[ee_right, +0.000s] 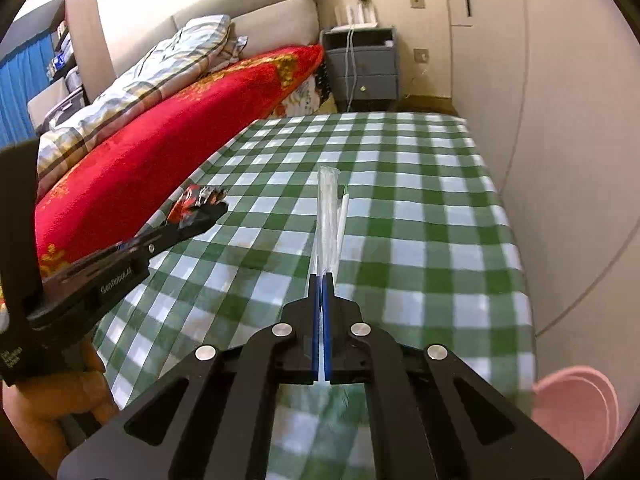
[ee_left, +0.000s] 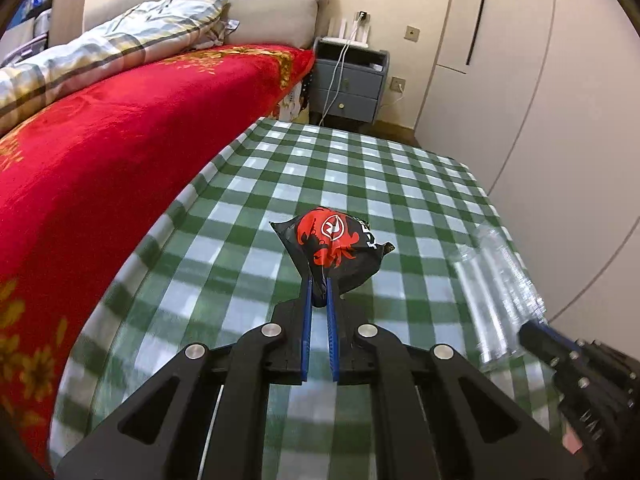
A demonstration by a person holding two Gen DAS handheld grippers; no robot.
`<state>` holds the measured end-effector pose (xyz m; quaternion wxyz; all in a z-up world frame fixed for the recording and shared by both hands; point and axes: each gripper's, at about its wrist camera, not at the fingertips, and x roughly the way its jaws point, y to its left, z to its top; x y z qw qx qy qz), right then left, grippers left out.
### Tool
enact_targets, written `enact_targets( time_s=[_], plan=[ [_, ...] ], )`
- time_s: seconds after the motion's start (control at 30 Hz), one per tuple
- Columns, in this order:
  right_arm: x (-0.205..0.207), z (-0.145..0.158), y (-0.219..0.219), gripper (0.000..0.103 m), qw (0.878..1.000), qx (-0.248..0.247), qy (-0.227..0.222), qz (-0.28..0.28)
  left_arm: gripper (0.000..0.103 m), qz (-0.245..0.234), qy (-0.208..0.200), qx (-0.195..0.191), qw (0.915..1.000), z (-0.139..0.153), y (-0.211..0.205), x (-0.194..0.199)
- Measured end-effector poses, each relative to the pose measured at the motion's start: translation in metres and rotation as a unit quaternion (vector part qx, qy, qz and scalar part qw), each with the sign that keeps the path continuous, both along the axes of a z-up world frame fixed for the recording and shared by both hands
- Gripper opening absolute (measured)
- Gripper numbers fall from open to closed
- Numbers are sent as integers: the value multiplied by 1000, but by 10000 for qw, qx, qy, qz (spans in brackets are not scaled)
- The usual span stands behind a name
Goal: Collect trash
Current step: 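Carry both items over the pink bucket and open both tools to drop them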
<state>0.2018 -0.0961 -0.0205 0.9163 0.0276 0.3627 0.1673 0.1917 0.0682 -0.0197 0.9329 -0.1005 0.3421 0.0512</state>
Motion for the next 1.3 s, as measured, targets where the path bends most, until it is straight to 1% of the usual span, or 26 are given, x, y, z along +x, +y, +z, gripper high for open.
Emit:
enact_targets(
  time_s=[0.17,0.3,0.47,0.6,0.87,1.3],
  plan=[
    [-35,16,-16,1,9997,-25,-171,-154,7,-153,-227,-198,9994,6,-8,-32],
    [-66,29,-29,1,9990,-46,-335,-301,7,-336,-337,-102,9988,11,-20,-51],
    [-93,41,-43,1,9978,-44,-472,-464,7,-558,-455,14,9974,19,-33,-73],
    [-113,47,-53,1,9967,-54,-534,-616,7,-705,-478,55,9964,19,-41,-87],
    [-142,47,-69,1,9942,-137,-551,-918,7,-1068,-529,84,9928,18,-66,-111],
    [-167,43,-106,1,9870,-179,-427,-1541,7,-1511,-552,-1,9870,10,-100,-121]
  ],
)
